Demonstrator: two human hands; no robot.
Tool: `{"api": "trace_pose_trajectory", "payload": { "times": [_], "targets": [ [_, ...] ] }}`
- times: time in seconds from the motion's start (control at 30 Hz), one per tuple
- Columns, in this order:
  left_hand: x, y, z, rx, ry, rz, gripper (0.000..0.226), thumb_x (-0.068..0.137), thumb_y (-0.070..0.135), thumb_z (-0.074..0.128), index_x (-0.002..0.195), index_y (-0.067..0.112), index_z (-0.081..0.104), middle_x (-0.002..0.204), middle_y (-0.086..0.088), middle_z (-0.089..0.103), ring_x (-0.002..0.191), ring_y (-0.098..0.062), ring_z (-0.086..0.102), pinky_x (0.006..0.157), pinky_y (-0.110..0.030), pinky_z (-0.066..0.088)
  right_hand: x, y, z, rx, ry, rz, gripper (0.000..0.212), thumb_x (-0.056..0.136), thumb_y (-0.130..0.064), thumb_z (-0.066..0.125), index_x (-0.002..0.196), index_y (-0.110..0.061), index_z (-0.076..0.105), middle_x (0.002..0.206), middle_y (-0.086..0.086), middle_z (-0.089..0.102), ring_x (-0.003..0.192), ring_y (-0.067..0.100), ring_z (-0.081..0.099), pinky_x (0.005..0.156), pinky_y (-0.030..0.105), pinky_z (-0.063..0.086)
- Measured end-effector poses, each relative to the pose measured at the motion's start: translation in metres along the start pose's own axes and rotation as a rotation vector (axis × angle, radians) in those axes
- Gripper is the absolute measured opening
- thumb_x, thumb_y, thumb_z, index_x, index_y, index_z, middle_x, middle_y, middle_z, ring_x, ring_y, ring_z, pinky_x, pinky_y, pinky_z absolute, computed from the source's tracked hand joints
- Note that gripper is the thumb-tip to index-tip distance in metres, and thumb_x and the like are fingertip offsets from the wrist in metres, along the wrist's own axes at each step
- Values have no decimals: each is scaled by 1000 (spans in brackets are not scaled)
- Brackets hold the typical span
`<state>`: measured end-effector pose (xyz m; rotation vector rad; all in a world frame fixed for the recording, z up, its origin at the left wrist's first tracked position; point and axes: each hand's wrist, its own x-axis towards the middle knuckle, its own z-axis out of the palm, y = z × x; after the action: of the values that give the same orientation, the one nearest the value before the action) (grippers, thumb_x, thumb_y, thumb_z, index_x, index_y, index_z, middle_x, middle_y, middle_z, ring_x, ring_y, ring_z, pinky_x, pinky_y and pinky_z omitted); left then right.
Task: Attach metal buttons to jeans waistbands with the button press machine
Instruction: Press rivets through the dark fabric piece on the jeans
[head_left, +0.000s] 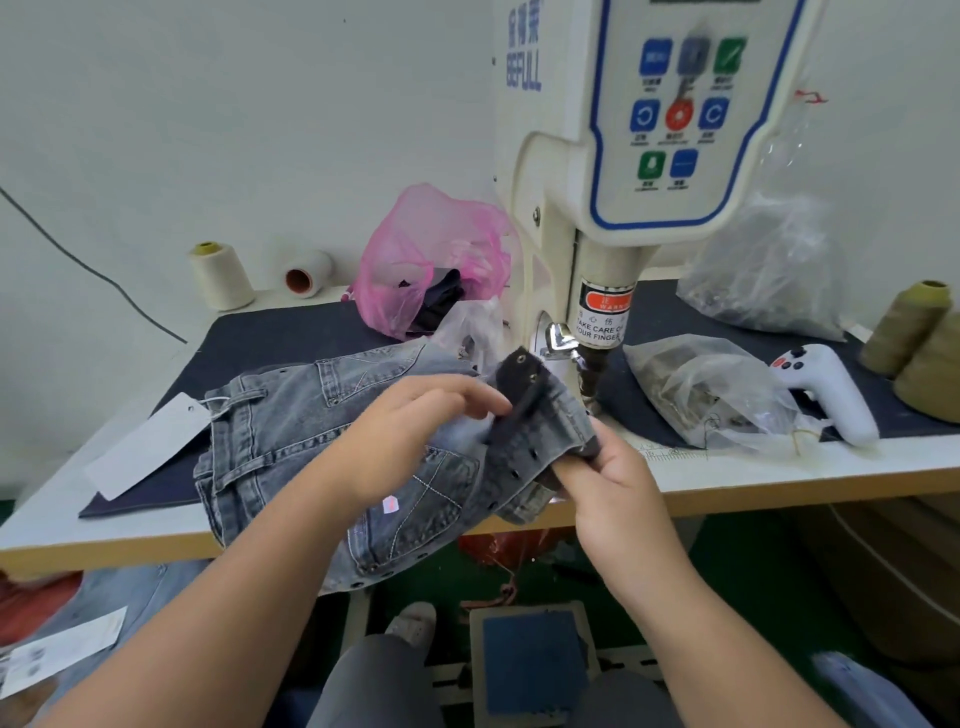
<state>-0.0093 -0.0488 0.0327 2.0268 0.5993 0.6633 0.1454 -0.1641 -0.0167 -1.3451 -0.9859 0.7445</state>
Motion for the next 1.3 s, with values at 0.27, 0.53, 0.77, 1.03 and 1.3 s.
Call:
{"api": "trace_pose_trajectory", "payload": {
  "times": [0.27,0.53,0.77,1.03,1.3],
  "targets": [
    [2,5,14,332,-64,9,42,77,42,78,115,46,59,114,26,65,105,10,58,88,-19,45,16,-14,7,-23,-14,-79,21,89,-32,55,100,-29,72,97,-3,75,94,20,71,84,51,58],
    [6,6,-7,143,276,-37,14,95,6,60,100,15,70,98,-10,72,97,-29,66,94,-47,49,19,-10,11,24,-71,-64,25,88,-47,56,96,-30,71,94,7,73,95,28,68,92,55,53],
    [10,12,-20,-253,478,-197,25,91,3,52,78,16,69,73,8,75,69,-6,70,63,-19,52,17,-6,14,-259,-195,-81,1,89,-29,69,89,-28,70,84,-6,67,72,3,60,63,11,44],
    [-2,-6,-16,-141,399,-162,21,95,35,62,86,22,76,86,-1,77,81,-13,74,70,-27,57,15,2,20,-227,-17,-71,41,97,-28,59,59,-26,45,53,-12,33,48,6,30,47,16,30],
    [-20,-9,48,775,303,96,28,80,21,52,104,12,63,88,-3,57,81,-28,54,68,-42,45,22,-8,21,472,-174,147,29,87,-43,54,86,-26,79,86,6,72,80,19,67,68,35,58]
  ]
}}
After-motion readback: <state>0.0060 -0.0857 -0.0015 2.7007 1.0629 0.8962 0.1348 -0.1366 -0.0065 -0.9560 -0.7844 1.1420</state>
